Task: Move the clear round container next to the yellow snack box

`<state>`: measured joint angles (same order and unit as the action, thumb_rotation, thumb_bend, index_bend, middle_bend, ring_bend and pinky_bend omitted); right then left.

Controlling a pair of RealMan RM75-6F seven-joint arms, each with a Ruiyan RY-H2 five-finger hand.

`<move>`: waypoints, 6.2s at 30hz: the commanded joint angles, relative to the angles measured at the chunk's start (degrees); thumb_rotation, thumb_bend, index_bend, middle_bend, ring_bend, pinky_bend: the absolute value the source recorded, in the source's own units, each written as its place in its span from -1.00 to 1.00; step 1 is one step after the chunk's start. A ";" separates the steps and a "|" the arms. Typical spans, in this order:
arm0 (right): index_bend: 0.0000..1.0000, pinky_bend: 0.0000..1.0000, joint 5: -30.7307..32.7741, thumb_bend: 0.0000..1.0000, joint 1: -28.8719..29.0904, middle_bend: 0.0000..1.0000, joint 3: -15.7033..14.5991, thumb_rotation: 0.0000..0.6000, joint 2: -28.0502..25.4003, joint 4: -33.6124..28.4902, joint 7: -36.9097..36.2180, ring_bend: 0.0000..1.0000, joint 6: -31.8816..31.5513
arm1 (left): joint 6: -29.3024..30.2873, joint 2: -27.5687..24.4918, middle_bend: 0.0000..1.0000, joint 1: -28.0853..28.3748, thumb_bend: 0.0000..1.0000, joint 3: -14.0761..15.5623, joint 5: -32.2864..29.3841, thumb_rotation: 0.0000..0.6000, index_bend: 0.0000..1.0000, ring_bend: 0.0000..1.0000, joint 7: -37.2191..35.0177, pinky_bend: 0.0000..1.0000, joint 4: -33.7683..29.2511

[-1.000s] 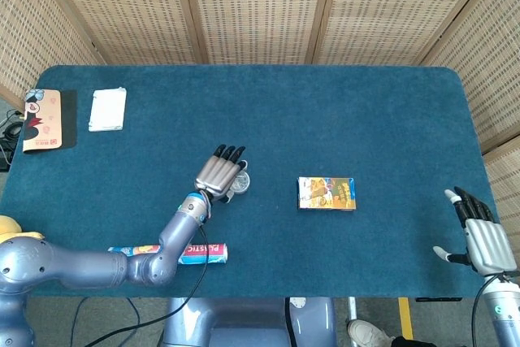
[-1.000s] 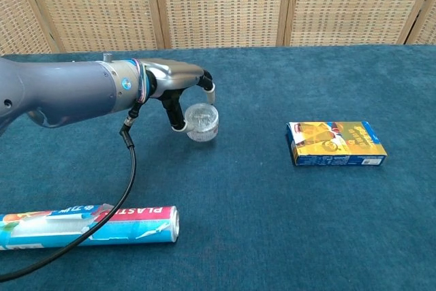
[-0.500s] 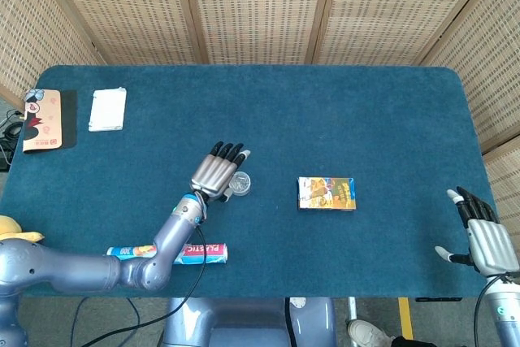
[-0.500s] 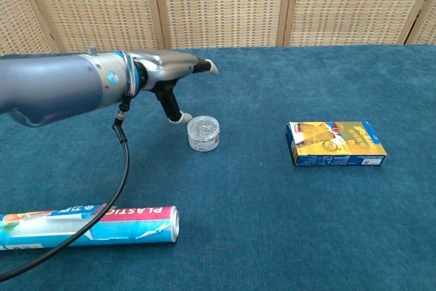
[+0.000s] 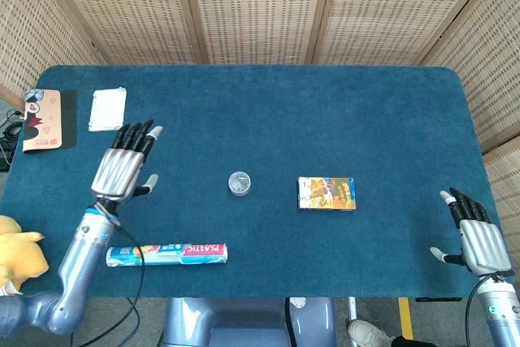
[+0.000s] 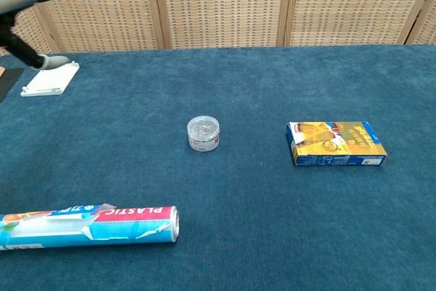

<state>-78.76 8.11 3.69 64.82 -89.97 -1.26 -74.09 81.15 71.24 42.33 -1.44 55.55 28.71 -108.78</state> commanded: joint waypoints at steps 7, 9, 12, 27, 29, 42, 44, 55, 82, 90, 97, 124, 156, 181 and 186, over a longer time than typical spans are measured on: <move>-0.86 -0.86 0.55 -1.00 0.39 -1.00 0.62 1.00 1.25 0.71 0.82 -1.00 -0.18 | 10.49 -3.24 -1.00 -13.72 -0.33 8.59 9.07 1.00 -1.00 -1.00 -4.96 -1.00 -0.54; -0.86 -0.87 0.50 -1.00 0.66 -1.00 1.02 1.00 1.39 0.51 0.84 -1.00 -0.34 | 10.95 -3.37 -1.00 -15.80 -0.33 10.09 10.41 1.00 -1.00 -1.00 -5.98 -1.00 0.48; -0.86 -0.87 0.39 -1.00 1.55 -1.00 2.02 1.00 1.26 -0.64 2.01 -1.00 -0.53 | 11.22 -3.90 -1.00 -17.69 -0.33 11.14 11.97 1.00 -1.00 -1.00 -6.48 -1.00 1.83; -0.63 -0.86 10.22 -1.00 18.02 -1.00 12.79 1.00 2.79 -22.80 31.16 -1.00 7.07 | 7.70 -6.35 -1.00 -21.71 -0.33 7.43 15.51 1.00 -1.00 -1.00 -12.93 -1.00 4.27; -0.59 -0.85 15.21 -1.00 23.95 -1.00 13.86 1.00 6.70 -24.40 38.32 -1.00 11.30 | 6.68 -6.62 -1.00 -22.03 -0.33 6.77 15.53 1.00 -1.00 -1.00 -14.06 -1.00 4.76; -0.56 -0.82 44.27 -1.00 43.73 -1.00 17.56 1.00 27.13 -18.08 61.82 -1.00 4.36 | 2.43 -6.91 -1.00 -23.44 -0.33 4.20 17.52 1.00 -1.00 -1.00 -16.92 -1.00 7.30; -0.56 -0.82 46.50 -1.00 45.90 -1.00 17.84 1.00 29.40 -16.57 63.19 -1.00 3.31 | 2.03 -6.96 -1.00 -23.71 -0.33 3.72 17.67 1.00 -1.00 -1.00 -17.37 -1.00 7.43; -0.56 -0.80 52.13 -0.93 53.64 -1.00 19.08 1.00 37.06 -7.40 64.54 -1.00 3.14 | -0.94 -6.91 -1.00 -24.41 -0.33 2.02 18.48 1.00 -1.00 -1.00 -18.46 -1.00 8.39; -0.49 -0.79 59.90 -0.84 63.27 -1.00 19.73 1.00 46.17 13.76 63.32 -1.00 12.08 | -7.45 -6.05 -1.00 -24.33 -0.33 -1.21 16.69 1.00 -1.00 -1.00 -19.99 -1.00 11.90; -0.49 -0.79 60.44 -0.84 64.35 -1.00 19.26 1.00 47.91 17.77 62.59 -1.00 14.22 | -7.98 -6.04 -1.00 -24.50 -0.33 -1.55 16.95 1.00 -1.00 -1.00 -19.72 -1.00 11.84; -0.49 -0.79 60.86 -0.83 65.10 -1.00 18.87 1.00 49.46 21.52 62.05 -1.00 16.23 | -9.01 -5.92 -1.00 -24.44 -0.33 -1.75 16.68 1.00 -1.00 -1.00 -19.17 -1.00 12.04; 0.26 -0.59 54.38 -0.83 64.27 -0.78 18.01 1.00 52.56 28.03 58.81 -1.00 16.85 | -10.39 -5.67 -1.00 -24.59 -0.33 -2.25 17.16 1.00 -1.00 -1.00 -18.78 -1.00 11.57; 0.29 -0.56 55.32 -0.84 58.21 -0.76 14.86 1.00 33.91 -12.22 72.22 -1.00 -9.47 | -7.64 -10.88 -1.00 -26.93 -0.33 -0.40 26.19 1.00 -1.00 -1.00 -26.49 -1.00 6.25; 0.29 -0.57 48.78 -0.84 45.13 -0.77 2.84 1.00 27.68 -19.08 62.47 -1.00 -10.89 | -7.85 -10.58 -1.00 -27.19 -0.33 -1.43 24.07 1.00 -1.00 -1.00 -25.09 -1.00 6.50; 0.29 -0.56 47.42 -0.84 44.09 -0.77 2.11 1.00 27.69 -18.42 61.86 -1.00 -10.85 | -7.51 -10.45 -1.00 -27.09 -0.33 -1.91 23.83 1.00 -1.00 -1.00 -24.63 -1.00 7.30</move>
<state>-31.09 52.44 5.99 92.48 -108.60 60.82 -84.99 73.47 60.63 15.22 -3.13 79.67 3.32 -101.89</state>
